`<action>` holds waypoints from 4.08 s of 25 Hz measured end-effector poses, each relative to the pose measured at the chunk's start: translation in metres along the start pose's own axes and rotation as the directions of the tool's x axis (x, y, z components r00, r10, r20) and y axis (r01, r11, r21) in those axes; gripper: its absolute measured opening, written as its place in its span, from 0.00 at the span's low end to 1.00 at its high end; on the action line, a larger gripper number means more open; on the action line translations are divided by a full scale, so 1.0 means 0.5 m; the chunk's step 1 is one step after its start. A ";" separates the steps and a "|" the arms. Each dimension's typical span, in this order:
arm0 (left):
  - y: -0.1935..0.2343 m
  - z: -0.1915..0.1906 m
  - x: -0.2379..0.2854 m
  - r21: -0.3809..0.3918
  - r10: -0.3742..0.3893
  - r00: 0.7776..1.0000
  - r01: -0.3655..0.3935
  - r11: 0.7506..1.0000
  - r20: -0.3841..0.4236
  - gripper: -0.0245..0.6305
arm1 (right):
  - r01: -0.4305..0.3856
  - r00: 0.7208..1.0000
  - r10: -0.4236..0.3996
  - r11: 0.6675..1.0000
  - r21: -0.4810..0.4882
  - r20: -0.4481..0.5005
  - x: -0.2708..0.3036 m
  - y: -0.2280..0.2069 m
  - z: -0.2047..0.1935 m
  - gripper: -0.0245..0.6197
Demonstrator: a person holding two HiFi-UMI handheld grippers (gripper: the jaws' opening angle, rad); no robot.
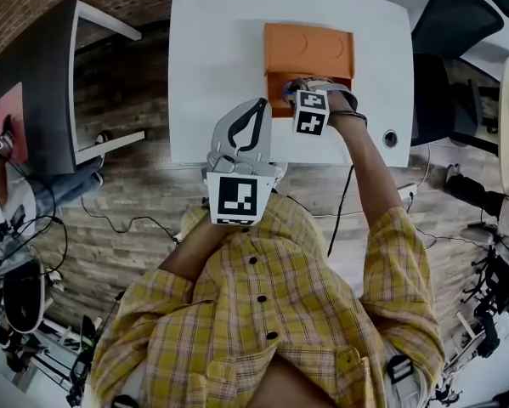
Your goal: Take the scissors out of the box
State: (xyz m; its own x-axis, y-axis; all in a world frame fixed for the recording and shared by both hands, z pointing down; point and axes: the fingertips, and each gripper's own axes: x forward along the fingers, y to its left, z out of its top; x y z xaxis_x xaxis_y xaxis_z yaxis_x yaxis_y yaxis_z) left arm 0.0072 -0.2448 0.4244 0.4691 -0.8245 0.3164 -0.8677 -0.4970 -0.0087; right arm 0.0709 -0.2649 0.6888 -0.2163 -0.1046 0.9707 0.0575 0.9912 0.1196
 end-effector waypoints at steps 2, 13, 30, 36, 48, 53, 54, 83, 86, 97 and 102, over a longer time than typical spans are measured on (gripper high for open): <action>0.001 -0.001 0.000 -0.001 -0.005 1.000 0.005 1.000 -0.001 0.04 | -0.005 1.000 0.004 1.000 0.011 0.004 0.005 -0.003 0.004 0.21; -0.015 -0.009 0.005 0.005 -0.029 0.999 0.030 1.000 -0.018 0.04 | -0.036 0.999 0.036 0.999 0.031 -0.013 0.027 -0.004 -0.012 0.19; -0.010 -0.029 0.005 -0.004 -0.048 0.998 0.048 0.999 -0.040 0.04 | -0.080 0.996 0.082 0.996 0.047 -0.042 0.055 -0.004 -0.010 0.17; -0.009 -0.023 0.011 -0.017 -0.045 0.998 0.044 0.999 -0.044 0.04 | -0.075 0.997 0.076 0.996 0.056 -0.025 0.042 -0.006 -0.014 0.17; -0.031 -0.027 0.001 -0.005 -0.059 0.998 0.059 0.998 -0.035 0.04 | 0.014 0.999 -0.019 0.994 0.112 0.042 -0.004 -0.020 0.010 0.17; -0.036 -0.022 -0.014 -0.008 -0.059 0.998 0.059 0.998 -0.025 0.04 | 0.045 0.996 -0.056 0.987 0.157 0.066 -0.027 -0.019 0.011 0.17; -0.038 -0.020 -0.016 -0.012 -0.060 0.998 0.060 0.998 -0.022 0.04 | 0.049 0.996 -0.061 0.985 0.163 0.068 -0.032 -0.018 0.009 0.17; -0.088 0.021 -0.080 0.006 -0.064 0.997 0.064 0.998 0.047 0.04 | 0.188 0.833 -0.447 0.783 0.593 0.326 -0.270 -0.026 0.030 0.17; -0.089 0.024 -0.082 0.009 -0.064 0.997 0.064 0.998 0.053 0.04 | 0.196 0.800 -0.490 0.759 0.621 0.347 -0.297 -0.019 0.041 0.17; -0.081 0.040 -0.086 -0.001 -0.055 0.996 0.056 0.998 0.074 0.04 | 0.164 0.633 -0.685 0.574 0.803 0.361 -0.421 -0.017 0.057 0.17; -0.080 0.051 -0.086 -0.005 -0.054 0.995 0.054 0.999 0.087 0.04 | 0.143 0.555 -0.753 0.505 0.851 0.354 -0.478 -0.014 0.063 0.17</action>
State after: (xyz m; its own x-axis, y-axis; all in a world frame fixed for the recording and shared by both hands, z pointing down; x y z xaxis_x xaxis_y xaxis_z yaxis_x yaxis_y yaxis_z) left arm 0.0260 -0.1966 0.3869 0.5274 -0.8170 0.2330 -0.8417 -0.5397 0.0128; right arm 0.0914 -0.2445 0.4492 -0.5081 -0.7754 0.3749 -0.8313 0.5554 0.0223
